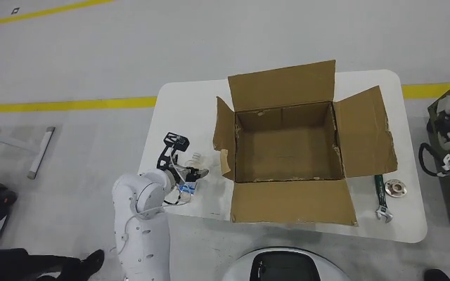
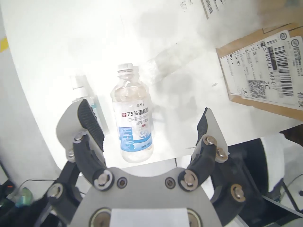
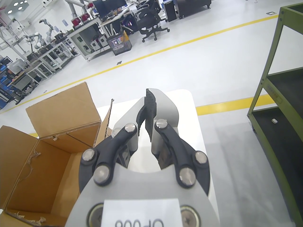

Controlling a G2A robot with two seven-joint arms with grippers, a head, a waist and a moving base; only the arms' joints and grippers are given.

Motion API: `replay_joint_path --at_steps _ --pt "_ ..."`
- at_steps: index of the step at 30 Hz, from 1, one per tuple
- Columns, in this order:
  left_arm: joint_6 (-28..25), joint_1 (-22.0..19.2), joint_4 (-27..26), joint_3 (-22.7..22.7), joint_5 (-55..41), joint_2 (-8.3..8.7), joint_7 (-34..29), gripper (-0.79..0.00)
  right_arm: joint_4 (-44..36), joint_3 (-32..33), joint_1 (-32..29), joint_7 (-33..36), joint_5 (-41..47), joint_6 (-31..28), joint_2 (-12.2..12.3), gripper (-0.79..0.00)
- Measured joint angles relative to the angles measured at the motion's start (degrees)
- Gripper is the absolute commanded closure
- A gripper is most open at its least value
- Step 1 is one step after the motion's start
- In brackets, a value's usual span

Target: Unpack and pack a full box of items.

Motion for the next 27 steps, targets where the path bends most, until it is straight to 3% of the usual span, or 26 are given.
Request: replay_joint_path --at_steps 6,27 --pt "1.7 -1.7 5.3 5.6 5.8 2.26 -1.7 -0.785 0.5 -0.4 0.3 0.1 0.0 0.1 -0.3 0.000" --pt "4.3 -7.6 20.2 8.2 5.4 5.58 -2.0 -0.785 1.6 -1.5 1.9 1.4 -0.8 0.0 -1.0 0.000"
